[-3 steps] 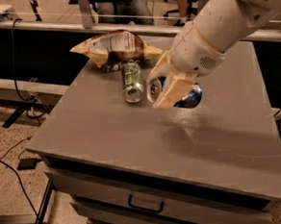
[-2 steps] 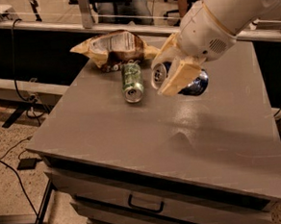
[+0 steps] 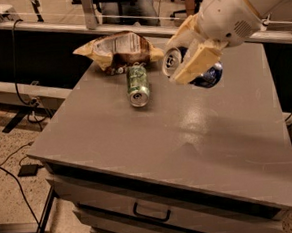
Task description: Place pepsi can upright
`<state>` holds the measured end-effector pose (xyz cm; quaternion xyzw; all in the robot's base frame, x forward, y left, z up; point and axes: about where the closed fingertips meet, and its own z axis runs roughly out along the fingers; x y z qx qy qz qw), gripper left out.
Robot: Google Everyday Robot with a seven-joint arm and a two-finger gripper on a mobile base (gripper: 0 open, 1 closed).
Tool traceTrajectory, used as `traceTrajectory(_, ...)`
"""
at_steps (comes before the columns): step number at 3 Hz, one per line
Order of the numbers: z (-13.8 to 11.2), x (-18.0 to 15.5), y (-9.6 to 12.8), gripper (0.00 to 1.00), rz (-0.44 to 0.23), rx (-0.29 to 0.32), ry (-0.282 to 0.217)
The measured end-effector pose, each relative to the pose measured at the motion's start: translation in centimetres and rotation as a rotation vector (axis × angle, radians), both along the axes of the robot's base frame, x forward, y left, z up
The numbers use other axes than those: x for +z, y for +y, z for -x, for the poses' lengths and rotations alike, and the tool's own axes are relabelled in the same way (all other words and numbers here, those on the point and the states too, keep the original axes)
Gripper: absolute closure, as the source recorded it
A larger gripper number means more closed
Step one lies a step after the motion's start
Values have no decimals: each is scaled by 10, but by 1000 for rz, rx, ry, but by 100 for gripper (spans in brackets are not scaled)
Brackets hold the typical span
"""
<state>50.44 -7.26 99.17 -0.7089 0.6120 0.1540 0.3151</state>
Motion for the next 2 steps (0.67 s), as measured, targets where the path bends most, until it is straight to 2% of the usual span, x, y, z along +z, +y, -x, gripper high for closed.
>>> traceTrajectory(1, 4, -4, 7, 100, -180, 41, 44)
traceTrajectory(2, 20, 0, 25, 100, -379, 102, 79)
